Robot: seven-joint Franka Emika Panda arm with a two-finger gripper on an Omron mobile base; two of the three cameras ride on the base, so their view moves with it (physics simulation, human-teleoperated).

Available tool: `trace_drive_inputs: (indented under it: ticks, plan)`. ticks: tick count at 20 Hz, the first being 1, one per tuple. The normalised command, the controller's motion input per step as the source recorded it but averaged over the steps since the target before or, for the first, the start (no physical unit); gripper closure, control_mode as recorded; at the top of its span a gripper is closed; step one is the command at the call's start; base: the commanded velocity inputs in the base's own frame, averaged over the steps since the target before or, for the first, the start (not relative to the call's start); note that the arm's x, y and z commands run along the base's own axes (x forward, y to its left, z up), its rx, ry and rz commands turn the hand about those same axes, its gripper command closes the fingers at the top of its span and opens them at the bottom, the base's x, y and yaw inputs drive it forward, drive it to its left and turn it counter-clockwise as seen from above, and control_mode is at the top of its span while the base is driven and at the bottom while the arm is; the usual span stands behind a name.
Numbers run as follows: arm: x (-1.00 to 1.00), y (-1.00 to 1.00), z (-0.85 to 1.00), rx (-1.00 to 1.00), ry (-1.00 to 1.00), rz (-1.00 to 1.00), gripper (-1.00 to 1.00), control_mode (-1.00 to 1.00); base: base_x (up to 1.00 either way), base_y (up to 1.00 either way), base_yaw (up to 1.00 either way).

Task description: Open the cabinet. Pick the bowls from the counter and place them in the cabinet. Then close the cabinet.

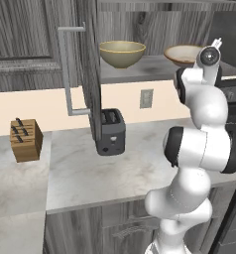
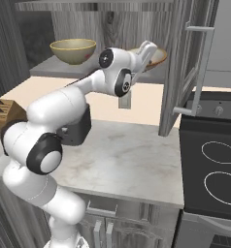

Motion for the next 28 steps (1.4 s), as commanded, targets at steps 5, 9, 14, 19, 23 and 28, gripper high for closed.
trace_drive_inputs:
  ticks: [5,9,14,19,23,28]
  plan:
    - [0.41,-0.08,-0.15,0.00,0.00,0.00,1.00,-1.00,0.00,0.00,0.00]
    - [0.51,-0.01,-0.26,0.00,0.03,0.00,-1.00,-1.00,0.00,0.00,0.00]
    - [0.58,0.00,-0.14,0.00,0.01,0.00,-1.00,-1.00,0.00,0.00,0.00]
    - [0.18,0.00,0.00,0.00,-0.09,0.00,-1.00,-1.00,0.00,0.00,0.00]
    - [0.22,0.00,0.00,0.00,-0.09,0.00,-1.00,-1.00,0.00,0.00,0.00]
    - [-0.25,0.00,0.00,0.00,-0.16,0.00,-1.00,-1.00,0.00,0.00,0.00]
